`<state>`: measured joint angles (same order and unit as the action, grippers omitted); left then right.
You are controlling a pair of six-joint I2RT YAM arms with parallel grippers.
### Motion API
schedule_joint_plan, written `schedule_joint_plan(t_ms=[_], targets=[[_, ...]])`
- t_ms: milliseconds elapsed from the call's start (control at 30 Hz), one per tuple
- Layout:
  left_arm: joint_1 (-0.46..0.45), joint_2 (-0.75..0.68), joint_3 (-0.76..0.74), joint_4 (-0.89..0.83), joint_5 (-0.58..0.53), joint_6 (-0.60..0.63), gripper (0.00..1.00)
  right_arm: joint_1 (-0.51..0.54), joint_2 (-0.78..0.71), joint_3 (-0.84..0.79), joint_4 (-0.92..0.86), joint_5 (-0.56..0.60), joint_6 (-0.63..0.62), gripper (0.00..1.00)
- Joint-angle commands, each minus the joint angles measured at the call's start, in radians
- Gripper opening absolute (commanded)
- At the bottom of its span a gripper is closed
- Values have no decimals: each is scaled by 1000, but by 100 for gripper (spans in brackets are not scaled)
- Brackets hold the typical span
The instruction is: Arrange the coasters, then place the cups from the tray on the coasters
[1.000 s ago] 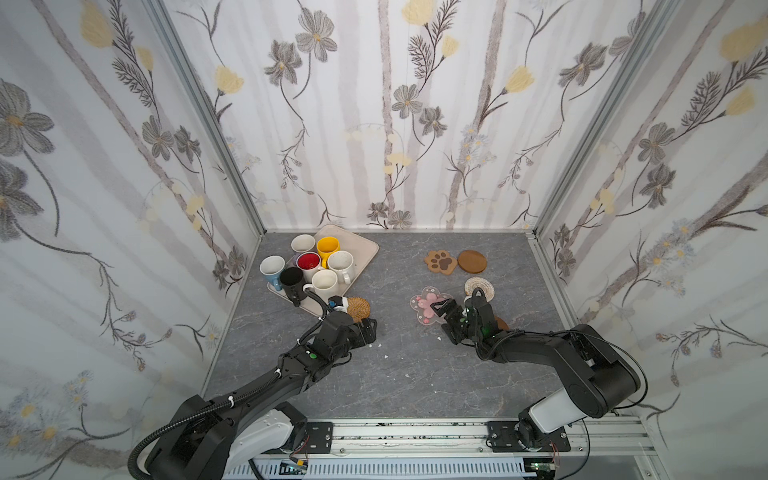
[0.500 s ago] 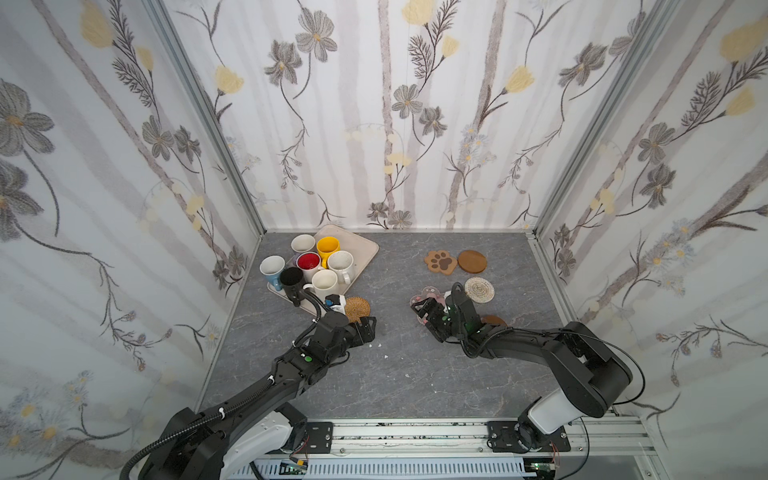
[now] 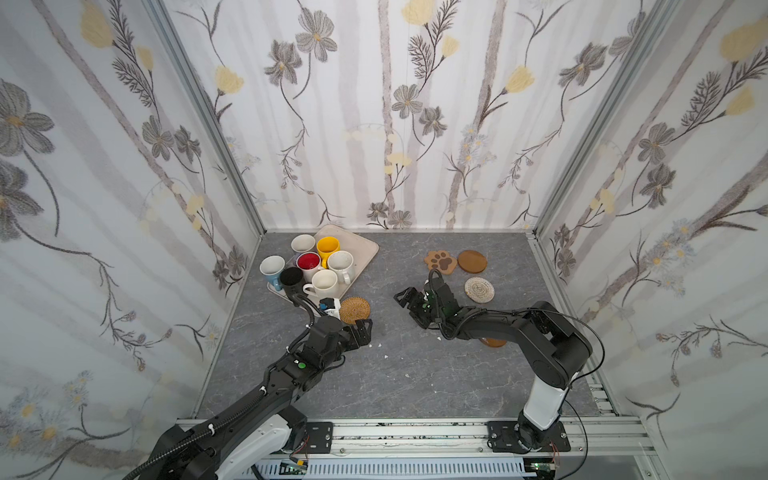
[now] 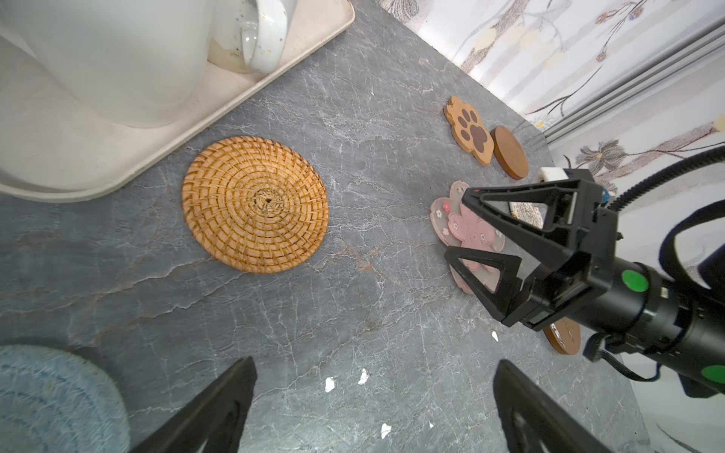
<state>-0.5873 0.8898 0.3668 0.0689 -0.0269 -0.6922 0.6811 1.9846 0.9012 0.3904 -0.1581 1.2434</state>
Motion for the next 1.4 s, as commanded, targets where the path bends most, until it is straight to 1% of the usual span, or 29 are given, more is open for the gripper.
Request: schedule_joint_plan(t_ms=[0,200,333,867,1033,1167,1367], targets=[[6,-17,-4,-14,-22,-13,97,0,18,17,-25,25,-16,92],[8,-12,-3,-14,-24,-13,98,-5,39,69,-128,70,-102,92],[10,-7,-2,-14,-27,-10,98,-27,37,76,-159,80,-133,92],[12,34,15,-12,-38,-15,99,-142,19,45,-170,66,-196,92],[12,38,16,-13,-45,-15,99,-168,23,54,-147,12,-209,92],[13,34,23,-13,-42,-15,99,-182,27,68,-101,-83,-243,92],[12,28,24,-14,-44,-18,99,-180,-21,89,-112,-201,-293,92]])
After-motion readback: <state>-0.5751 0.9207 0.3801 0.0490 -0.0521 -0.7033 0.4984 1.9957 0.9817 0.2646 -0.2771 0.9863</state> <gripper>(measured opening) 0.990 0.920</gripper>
